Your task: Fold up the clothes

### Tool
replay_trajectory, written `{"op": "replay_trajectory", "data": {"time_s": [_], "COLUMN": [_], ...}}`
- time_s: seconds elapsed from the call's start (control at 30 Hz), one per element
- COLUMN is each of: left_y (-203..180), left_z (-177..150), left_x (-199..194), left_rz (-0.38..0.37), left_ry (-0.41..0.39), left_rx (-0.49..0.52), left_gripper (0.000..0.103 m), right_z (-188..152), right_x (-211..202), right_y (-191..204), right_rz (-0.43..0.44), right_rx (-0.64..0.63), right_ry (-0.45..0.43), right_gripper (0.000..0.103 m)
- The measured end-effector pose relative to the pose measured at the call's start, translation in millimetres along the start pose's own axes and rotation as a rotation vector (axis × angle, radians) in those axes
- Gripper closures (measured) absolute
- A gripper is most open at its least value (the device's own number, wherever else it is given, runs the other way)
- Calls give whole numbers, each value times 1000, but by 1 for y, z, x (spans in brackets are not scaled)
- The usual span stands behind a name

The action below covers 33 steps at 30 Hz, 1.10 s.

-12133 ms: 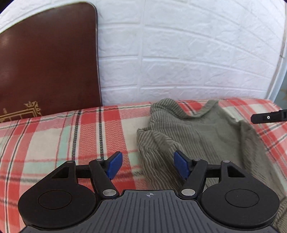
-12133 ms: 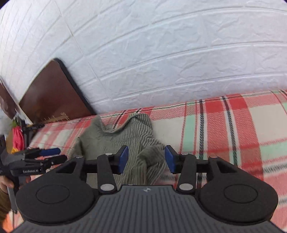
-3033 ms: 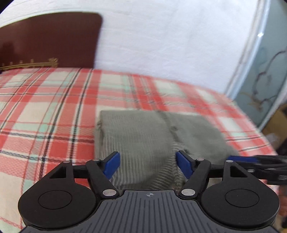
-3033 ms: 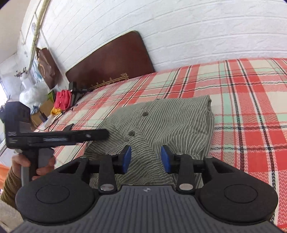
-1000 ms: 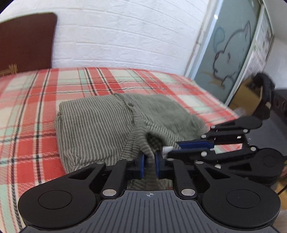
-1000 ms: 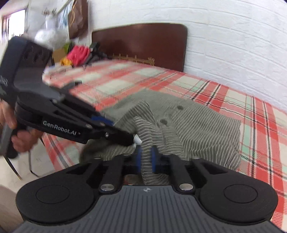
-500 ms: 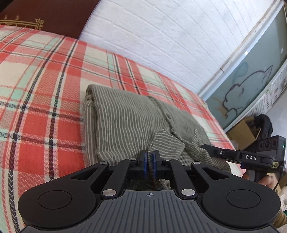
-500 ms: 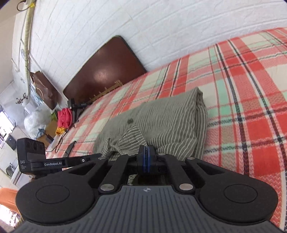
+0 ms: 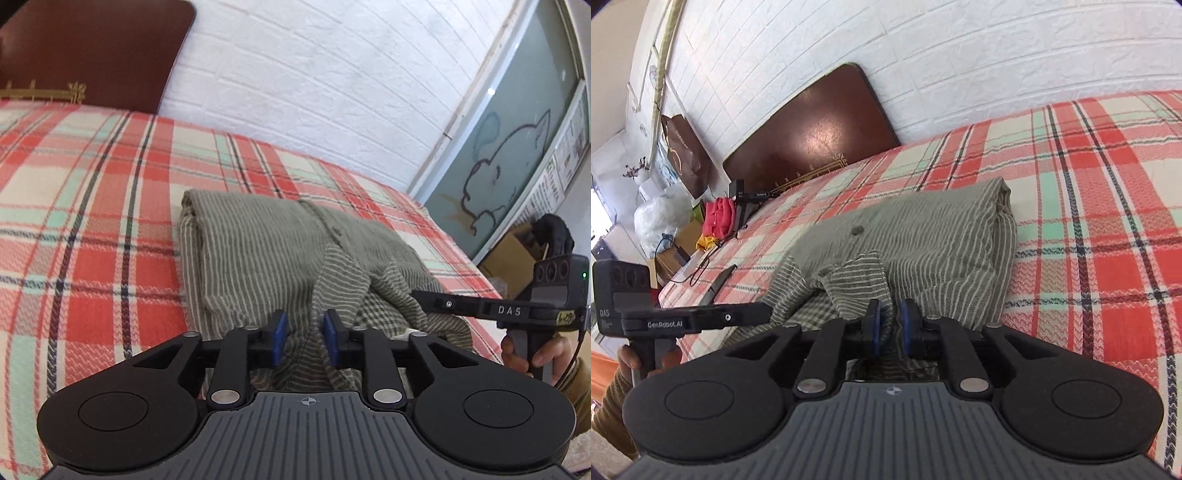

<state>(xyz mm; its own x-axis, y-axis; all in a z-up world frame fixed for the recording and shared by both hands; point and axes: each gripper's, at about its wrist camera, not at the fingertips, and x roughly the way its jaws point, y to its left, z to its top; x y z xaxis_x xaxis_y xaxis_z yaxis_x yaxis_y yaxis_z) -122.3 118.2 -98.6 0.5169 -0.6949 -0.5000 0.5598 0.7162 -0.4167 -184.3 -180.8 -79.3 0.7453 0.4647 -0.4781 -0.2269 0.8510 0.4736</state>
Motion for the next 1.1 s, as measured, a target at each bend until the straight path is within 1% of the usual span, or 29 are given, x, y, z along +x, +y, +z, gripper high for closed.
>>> {"op": "replay_trajectory", "data": {"time_s": [0.03,0.07,0.1,0.2,0.27,0.4,0.43,0.5,0.63,0.73,0.77,0.83,0.87,0.9,0.93,0.97,1.0,1.03,1.07,1.1], "left_y": [-2,-5,-7,-11,-15,-20,-20,-20,-22,-21,-19,-16,-13,-11,-9,-8,-6,-5,-4,-3], "left_z": [2,4,6,13,15,15,14,14,15,16,17,18,17,17,17,18,18,19,20,21], "left_x": [-4,-6,-8,-7,-2,12,16,20,24,28,29,34,36,38,39,38,38,38,37,37], "left_rz": [-4,-3,4,-5,-13,-34,-43,-55,-72,-83,-83,-90,-100,-116,-134,-139,-144,-150,-156,-160], "left_ry": [-14,-28,-38,-46,-41,-14,-5,5,12,18,22,35,43,52,58,60,61,63,64,65], "left_rx": [9,19,25,42,57,76,75,74,81,79,74,55,41,28,18,16,14,14,15,16], "left_gripper": [57,55,53,53,53,52,52,54,55,56,57,59,62,67,69,72,77,80,86,86], "right_z": [3,5,9,16,17,12,11,7,7,10,11,11,10,9,9,11,12,14,17,19], "right_x": [-5,-9,-14,-26,-28,-20,-16,-9,-7,-8,-6,3,10,16,22,20,19,17,12,7], "right_y": [3,7,11,30,44,65,66,68,62,58,56,51,47,42,38,34,30,27,26,25], "right_rz": [4,7,6,19,50,76,88,63,2,3,-8,-22,-7,8,23,32,41,48,43,31], "right_rx": [1,0,-13,-76,-127,-226,-240,-257,-252,-242,-241,-231,-212,-192,-171,-143,-115,-89,-89,-93], "right_ry": [-17,-36,-62,-126,-138,-111,-89,-69,-83,-107,-110,-85,-47,-9,24,15,7,-4,-31,-53], "right_gripper": [74,69,67,67,67,68,70,70,68,68,68,68,68,73,89,93,93,93,91,90]}}
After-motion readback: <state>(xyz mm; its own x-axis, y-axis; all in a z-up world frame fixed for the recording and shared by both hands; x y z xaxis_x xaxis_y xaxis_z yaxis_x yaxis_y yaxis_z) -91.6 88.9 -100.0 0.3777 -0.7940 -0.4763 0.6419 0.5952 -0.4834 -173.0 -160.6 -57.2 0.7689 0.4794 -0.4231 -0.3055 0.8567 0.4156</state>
